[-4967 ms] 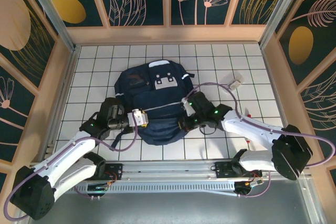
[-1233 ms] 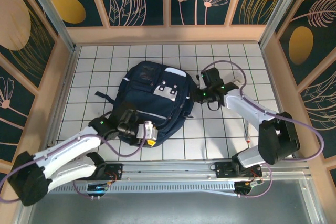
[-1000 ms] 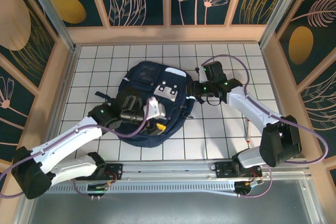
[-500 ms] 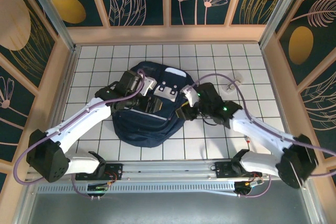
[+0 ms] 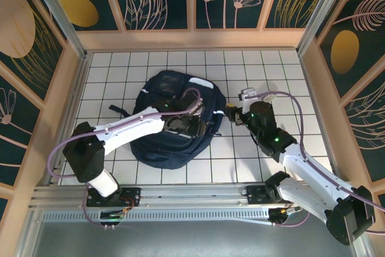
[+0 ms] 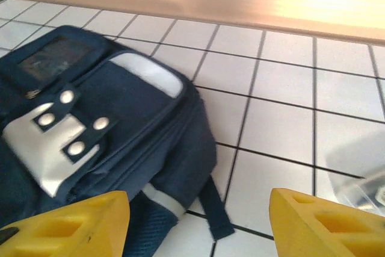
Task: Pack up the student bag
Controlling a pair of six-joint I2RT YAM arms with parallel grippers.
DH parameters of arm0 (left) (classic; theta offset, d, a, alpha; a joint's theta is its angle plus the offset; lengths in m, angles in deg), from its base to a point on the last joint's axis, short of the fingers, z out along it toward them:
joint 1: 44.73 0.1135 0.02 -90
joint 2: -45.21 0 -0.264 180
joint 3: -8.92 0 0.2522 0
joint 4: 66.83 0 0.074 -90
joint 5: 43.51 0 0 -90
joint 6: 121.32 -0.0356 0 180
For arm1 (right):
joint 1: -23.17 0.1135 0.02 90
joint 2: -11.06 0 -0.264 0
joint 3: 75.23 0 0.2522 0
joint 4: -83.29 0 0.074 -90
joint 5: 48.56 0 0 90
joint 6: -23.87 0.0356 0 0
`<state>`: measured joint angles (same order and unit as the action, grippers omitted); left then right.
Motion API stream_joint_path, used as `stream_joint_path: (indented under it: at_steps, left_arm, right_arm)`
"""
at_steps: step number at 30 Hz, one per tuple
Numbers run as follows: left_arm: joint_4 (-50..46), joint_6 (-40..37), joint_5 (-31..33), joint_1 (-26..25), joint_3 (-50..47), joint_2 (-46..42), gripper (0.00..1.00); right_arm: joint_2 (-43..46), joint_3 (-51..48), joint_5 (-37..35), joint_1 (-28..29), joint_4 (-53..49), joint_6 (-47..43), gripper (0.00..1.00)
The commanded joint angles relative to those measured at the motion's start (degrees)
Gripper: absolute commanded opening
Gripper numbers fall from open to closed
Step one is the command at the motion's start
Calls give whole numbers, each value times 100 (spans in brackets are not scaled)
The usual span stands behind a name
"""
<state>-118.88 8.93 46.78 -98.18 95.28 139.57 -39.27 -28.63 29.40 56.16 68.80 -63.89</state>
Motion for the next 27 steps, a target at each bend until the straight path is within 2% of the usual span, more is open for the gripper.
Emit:
stream_joint_path:
  at_steps: [1,4,5,6,8,11,12,19,22,25,27]
  left_arm:
    - [-685,727,1160,-242,493,294,56]
    - [-944,1069,1532,-341,633,697,56]
    - [-908,1172,1535,-358,596,761,55]
    - [-856,1305,1555,-351,532,784,49]
    - [-644,1474,1568,-359,369,731,28]
    - [-540,1679,1752,-354,298,611,10]
    - [-570,1704,1840,-356,319,586,1]
    - [-527,1440,1550,-348,642,148,0]
    - [-610,1285,1400,-319,804,-83,0]
    - [-476,1204,1004,-211,773,-320,0]
    - [-155,1179,511,-87,578,-535,0]
  right_arm:
    - [-51,-139,-381,-25,120,629,64]
    - [-32,-296,-373,-30,277,816,65]
    - [-22,-356,-315,-30,360,870,86]
    - [-12,-427,-141,-25,452,870,99]
    - [33,-528,272,-28,555,823,99]
    - [84,-662,832,-45,739,741,99]
    - [76,-659,1065,-47,763,585,99]
    - [34,-849,3242,68,1013,-1216,95]
    - [27,-849,4263,205,1111,-1893,88]
    - [-54,-793,4999,292,1071,-2583,85]
    - [-218,-721,5475,295,771,-3491,84]
